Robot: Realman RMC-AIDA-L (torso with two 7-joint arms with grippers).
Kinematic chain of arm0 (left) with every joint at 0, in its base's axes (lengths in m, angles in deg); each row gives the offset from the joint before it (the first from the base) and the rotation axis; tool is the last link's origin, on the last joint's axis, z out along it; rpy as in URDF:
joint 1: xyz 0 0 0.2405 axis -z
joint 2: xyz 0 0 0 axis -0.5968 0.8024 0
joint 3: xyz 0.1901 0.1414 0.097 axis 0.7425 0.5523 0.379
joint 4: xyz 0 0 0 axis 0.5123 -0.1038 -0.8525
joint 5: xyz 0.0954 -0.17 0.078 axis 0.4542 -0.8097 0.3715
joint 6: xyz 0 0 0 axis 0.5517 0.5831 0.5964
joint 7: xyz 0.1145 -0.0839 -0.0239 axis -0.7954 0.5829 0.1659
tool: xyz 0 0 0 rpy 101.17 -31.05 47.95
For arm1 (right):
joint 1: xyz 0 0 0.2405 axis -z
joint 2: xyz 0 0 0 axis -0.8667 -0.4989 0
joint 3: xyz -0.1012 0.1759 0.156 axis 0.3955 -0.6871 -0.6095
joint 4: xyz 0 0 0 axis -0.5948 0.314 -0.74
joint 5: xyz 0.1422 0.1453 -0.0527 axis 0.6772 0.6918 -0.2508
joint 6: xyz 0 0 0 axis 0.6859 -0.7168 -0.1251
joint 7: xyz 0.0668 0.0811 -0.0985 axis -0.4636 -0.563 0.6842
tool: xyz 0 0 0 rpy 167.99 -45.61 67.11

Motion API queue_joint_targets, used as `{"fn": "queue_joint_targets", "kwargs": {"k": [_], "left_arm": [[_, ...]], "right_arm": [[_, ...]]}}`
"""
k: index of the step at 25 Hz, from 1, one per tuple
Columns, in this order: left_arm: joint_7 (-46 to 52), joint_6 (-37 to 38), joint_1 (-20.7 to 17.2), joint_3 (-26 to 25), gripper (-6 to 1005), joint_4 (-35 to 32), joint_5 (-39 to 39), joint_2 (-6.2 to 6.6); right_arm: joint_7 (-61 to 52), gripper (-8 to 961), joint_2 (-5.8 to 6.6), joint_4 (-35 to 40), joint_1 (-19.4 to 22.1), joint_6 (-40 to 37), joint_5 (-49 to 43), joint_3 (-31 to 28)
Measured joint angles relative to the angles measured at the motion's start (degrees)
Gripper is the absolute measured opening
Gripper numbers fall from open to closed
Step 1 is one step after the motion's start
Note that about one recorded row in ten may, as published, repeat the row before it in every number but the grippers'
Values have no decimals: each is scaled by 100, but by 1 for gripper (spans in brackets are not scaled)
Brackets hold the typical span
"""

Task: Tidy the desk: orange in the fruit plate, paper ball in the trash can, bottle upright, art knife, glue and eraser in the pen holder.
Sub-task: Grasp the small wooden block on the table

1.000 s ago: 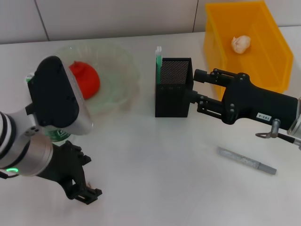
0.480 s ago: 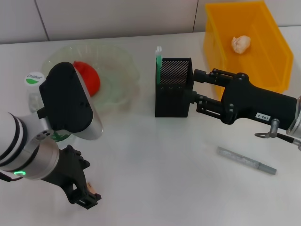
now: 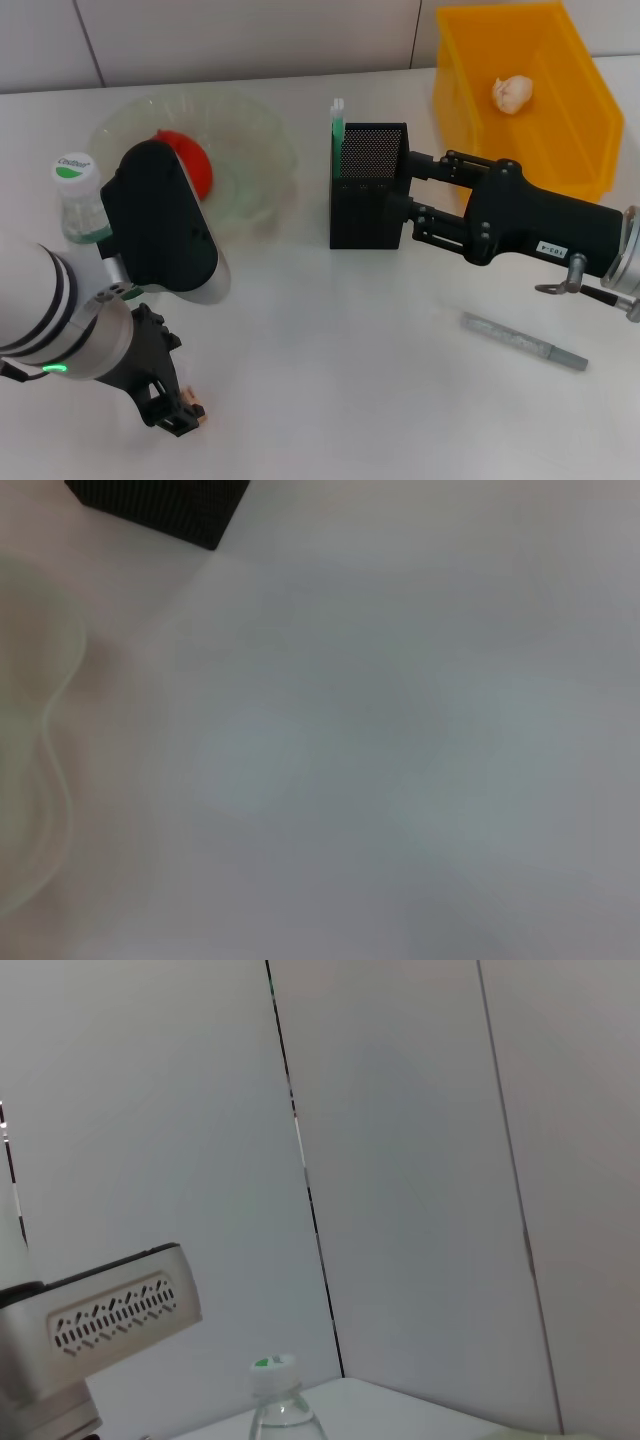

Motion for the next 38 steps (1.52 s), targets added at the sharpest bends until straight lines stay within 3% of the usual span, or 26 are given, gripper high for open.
{"fn": "queue_joint_targets", "kwargs": {"k": [38], "left_arm": [[386,149,322,458,739,280,173,-19]], "right_arm": [[84,632,0,-238,-274,202,0,-29]]}}
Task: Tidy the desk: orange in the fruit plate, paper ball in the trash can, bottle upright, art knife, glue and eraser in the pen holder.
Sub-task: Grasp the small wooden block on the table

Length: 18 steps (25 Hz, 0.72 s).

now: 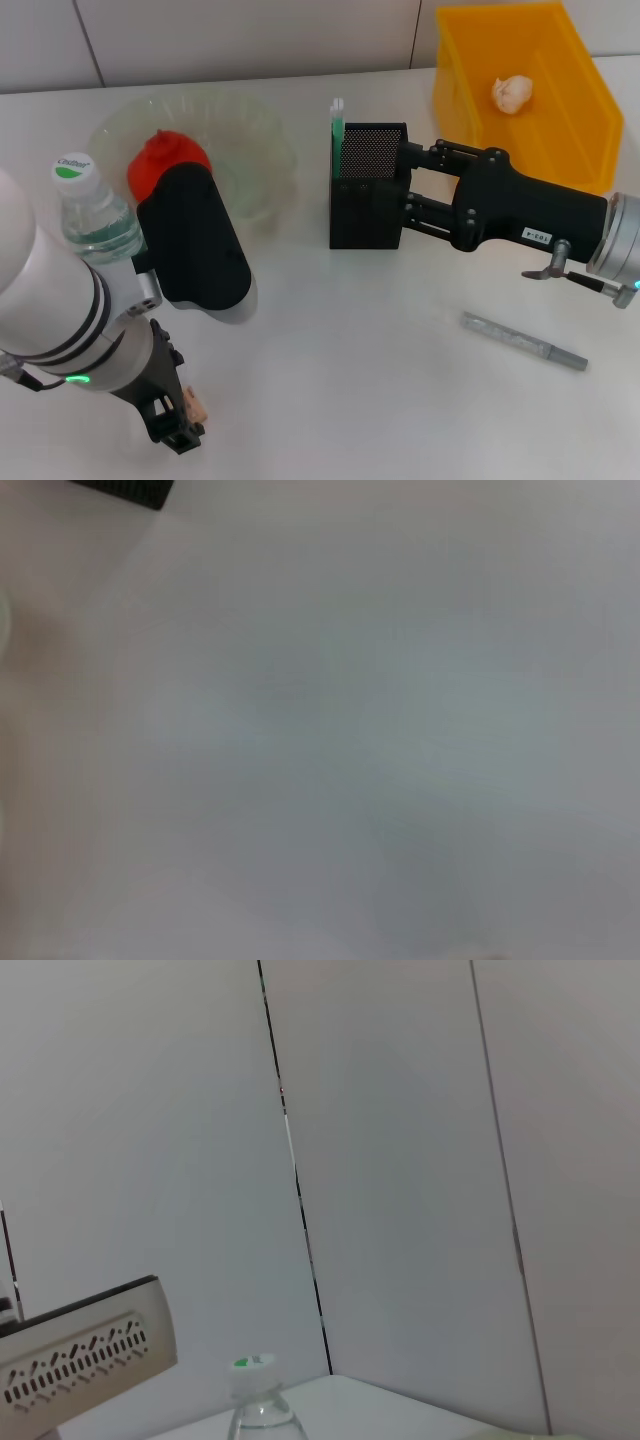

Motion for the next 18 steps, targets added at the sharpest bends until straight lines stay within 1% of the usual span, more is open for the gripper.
{"fn": "queue_joint_targets", "kwargs": {"k": [7,8,13,18], "left_arm": [[4,-2,17,4,738,66,-1,0],[4,5,53,17,738,166,-5,0],[4,13,65,58,619,193,-39,0],[3,21,76,78,624,203,-52,0]], "right_arm": [[4,636,0,-58,-29,10,0,0],[18,637,0,-63,-29,10,0,0],[55,641,0,-80,-27,10,0,1],[61,644,0,-102,-27,9,0,0]]}}
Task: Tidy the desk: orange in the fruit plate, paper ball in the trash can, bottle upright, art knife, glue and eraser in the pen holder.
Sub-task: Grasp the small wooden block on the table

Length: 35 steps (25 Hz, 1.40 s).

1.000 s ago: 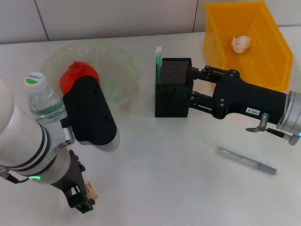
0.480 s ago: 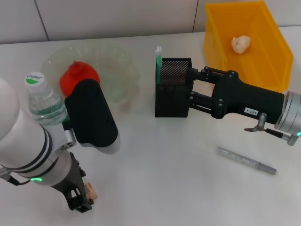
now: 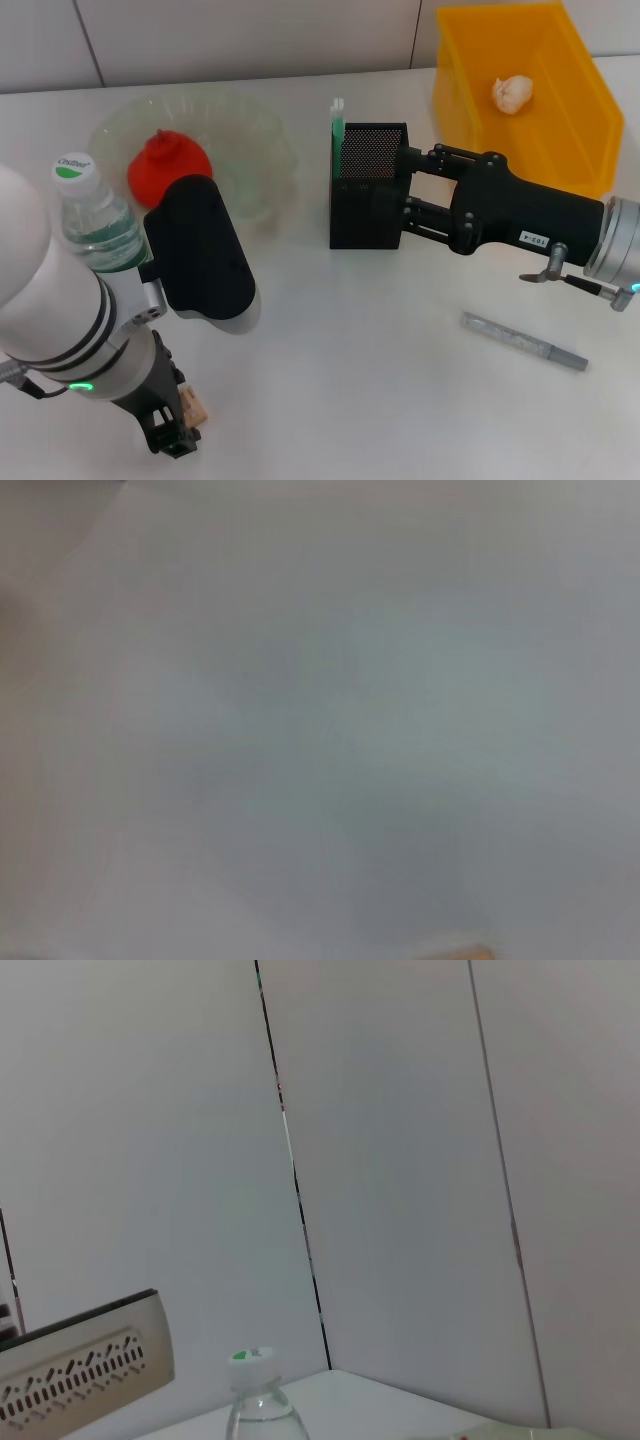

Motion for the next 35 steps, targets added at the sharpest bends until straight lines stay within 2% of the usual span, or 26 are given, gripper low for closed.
{"fn": "queue_joint_targets", "kwargs": {"k": [28,34,35], "left_arm": [[56,-116,125,92,612,220,-11,0],[58,-116,126,91,450,227,-10,0],[58,-116,126,99,450,230,-10,0]], "right_arm": [[0,663,0,-1,0,5,0,-9],[0,667,0,-1,0,5,0,-9],[0,668,0,-1,0,5,0,-9]]}}
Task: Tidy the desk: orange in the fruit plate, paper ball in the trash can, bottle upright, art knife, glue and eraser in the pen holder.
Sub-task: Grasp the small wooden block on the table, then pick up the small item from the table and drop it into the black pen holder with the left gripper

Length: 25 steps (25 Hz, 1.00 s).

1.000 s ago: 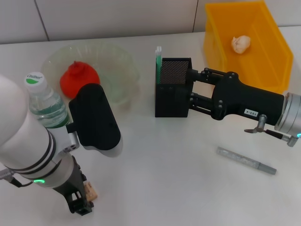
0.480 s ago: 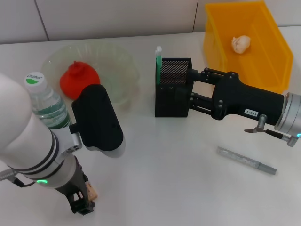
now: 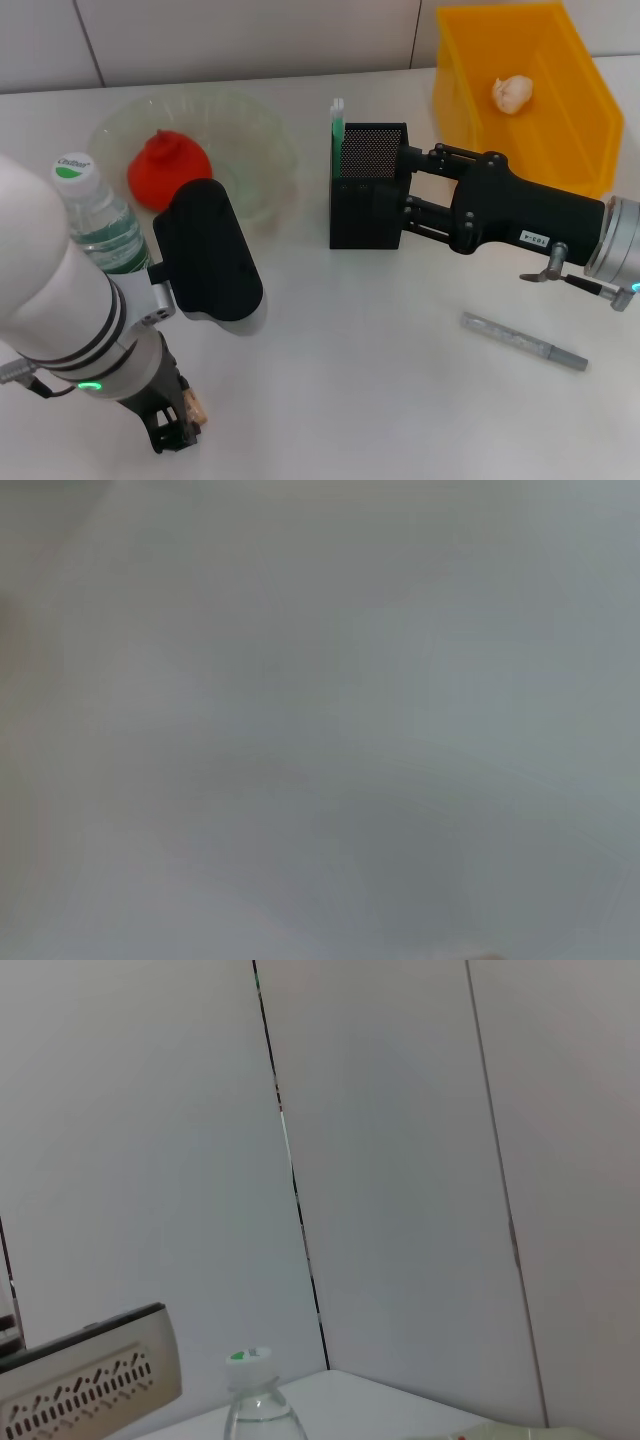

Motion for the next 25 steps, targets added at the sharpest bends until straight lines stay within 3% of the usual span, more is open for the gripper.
{"fn": "queue_joint_targets", "kwargs": {"k": [19,25], "left_arm": [[-43,-86,-54,47,415,-243,-29,0],[-64,-168,-133,11,412,-587,-131,4]], "right_arm": [[0,681,0,0,44,-2,42,-14],[1,685,0,-43,63,-1,7,-115]]}}
